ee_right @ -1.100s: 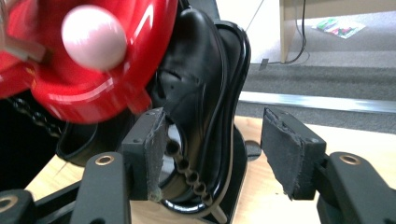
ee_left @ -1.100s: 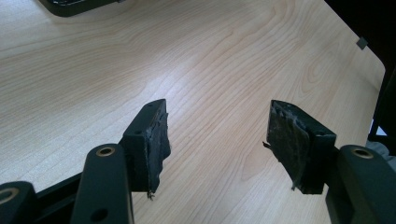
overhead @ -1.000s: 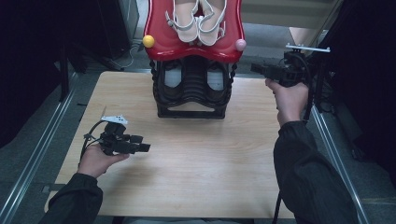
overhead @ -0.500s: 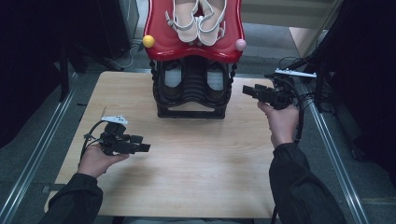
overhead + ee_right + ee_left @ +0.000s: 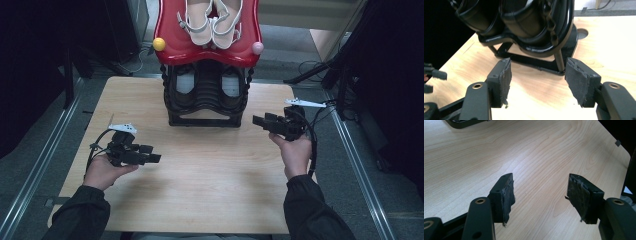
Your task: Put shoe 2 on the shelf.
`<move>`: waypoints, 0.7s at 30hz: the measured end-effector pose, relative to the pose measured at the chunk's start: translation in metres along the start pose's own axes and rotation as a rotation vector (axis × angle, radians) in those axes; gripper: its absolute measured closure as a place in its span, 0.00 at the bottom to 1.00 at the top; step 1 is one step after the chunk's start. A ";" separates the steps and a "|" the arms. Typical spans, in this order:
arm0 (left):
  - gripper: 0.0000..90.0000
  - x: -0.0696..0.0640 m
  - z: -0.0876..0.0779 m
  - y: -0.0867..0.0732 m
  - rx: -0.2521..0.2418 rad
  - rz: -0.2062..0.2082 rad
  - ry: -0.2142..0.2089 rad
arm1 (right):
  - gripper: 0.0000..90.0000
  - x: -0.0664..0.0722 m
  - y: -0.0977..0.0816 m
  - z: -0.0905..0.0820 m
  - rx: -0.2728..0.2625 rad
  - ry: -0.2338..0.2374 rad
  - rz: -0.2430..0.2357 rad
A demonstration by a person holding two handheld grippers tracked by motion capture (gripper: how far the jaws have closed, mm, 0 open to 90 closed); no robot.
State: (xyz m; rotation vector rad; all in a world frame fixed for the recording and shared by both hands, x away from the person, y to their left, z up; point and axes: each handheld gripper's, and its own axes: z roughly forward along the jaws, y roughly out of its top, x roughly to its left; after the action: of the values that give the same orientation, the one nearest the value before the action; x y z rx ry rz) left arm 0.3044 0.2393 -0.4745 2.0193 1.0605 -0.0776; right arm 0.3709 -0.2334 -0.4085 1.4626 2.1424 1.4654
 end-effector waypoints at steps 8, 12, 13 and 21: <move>0.43 -0.001 0.000 0.000 -0.001 0.002 0.005 | 0.43 -0.001 -0.028 0.002 0.017 0.025 0.012; 0.43 0.000 0.000 0.000 0.000 0.004 0.005 | 0.43 -0.001 -0.040 0.005 0.029 0.035 0.019; 0.42 0.000 0.000 0.000 0.000 0.005 0.006 | 0.43 0.000 -0.043 0.006 0.035 0.035 0.018; 0.42 -0.001 0.001 0.001 0.003 0.009 0.006 | 0.43 0.003 -0.063 0.011 0.048 0.060 0.014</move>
State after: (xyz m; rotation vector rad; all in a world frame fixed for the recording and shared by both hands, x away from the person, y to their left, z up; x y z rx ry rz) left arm 0.3045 0.2380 -0.4743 2.0283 1.0560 -0.0683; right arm 0.3370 -0.2267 -0.4621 1.4709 2.2209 1.4910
